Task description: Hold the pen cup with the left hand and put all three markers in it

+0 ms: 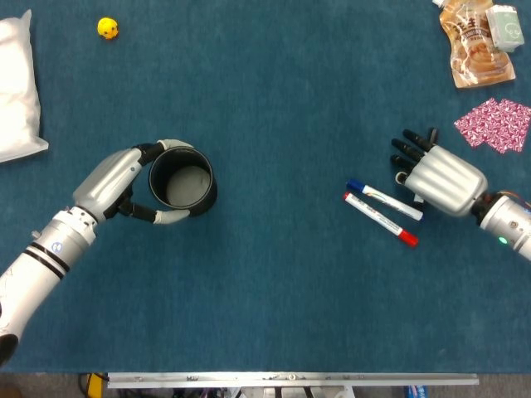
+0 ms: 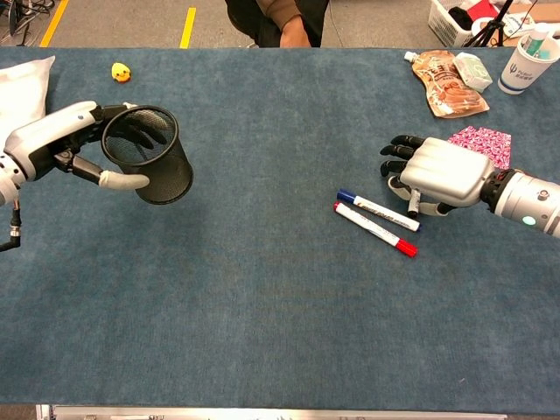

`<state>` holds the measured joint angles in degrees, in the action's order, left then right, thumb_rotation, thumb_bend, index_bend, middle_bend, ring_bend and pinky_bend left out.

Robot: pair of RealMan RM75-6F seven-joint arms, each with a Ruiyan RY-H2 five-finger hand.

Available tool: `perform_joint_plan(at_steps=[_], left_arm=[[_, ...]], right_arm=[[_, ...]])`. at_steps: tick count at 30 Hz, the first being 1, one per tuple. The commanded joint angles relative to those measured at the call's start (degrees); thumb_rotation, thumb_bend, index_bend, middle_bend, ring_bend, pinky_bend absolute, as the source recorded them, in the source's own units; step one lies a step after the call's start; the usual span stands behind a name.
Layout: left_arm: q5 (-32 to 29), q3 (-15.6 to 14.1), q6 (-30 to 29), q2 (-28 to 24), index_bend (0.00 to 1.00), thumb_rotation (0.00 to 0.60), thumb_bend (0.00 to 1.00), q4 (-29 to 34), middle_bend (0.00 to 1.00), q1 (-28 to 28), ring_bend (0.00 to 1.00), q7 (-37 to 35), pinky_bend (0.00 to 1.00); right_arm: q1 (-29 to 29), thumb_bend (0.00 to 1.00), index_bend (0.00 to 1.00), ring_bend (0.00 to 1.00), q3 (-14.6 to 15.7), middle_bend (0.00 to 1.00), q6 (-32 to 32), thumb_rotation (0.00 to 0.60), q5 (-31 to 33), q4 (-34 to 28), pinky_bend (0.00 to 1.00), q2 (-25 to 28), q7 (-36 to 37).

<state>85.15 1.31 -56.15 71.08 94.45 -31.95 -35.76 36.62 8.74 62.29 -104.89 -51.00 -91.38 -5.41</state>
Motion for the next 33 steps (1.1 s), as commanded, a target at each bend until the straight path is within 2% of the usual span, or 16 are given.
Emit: perform_joint_plan(at_steps=[1, 9, 17, 26, 33], left_arm=[[0.0, 0.0, 0.0, 0.0, 0.22, 0.513, 0.16, 0.0, 0.33, 0.0, 0.26, -0.1, 0.18], [-0.1, 0.0, 0.1, 0.0, 0.22, 0.506, 0.17, -0.1, 0.33, -0.1, 0.26, -0.2, 0.18], [-0.8, 0.6, 0.6, -0.1, 0.22, 0.508, 0.16, 0.0, 0.33, -0.5, 0.26, -0.2, 0.18], [-1.8, 1.4, 1.9, 0.0, 0.22, 0.506, 0.16, 1.2, 0.33, -1.5, 0.26, 1.6, 0.18], [-3.5, 2.4, 3.6, 0.4, 0.22, 0.506, 0.16, 2.4, 0.33, -2.8, 0.26, 4.2, 0.18]], right_arm=[[-0.1, 0.25, 0.60, 0.11, 0.0, 0.31, 0.0, 0.600, 0.2, 0.0, 0.12, 0.0, 0.0], [-0.1, 0.25, 0.62, 0.12, -0.1, 0.32, 0.4, 0.600, 1.0, -1.4, 0.12, 0.7, 0.5], [-1.1, 0.26, 0.63, 0.12, -1.8, 0.33, 2.8, 0.600, 3.2, -7.3, 0.12, 3.7, 1.2], [-1.7, 0.26, 0.64, 0.12, -6.0, 0.34, 5.7, 0.600, 7.7, -22.3, 0.12, 11.1, 6.2], [0.0, 0.26, 0.65, 0.12, -11.2, 0.34, 6.3, 0.600, 11.0, -35.8, 0.12, 16.6, 13.2]])
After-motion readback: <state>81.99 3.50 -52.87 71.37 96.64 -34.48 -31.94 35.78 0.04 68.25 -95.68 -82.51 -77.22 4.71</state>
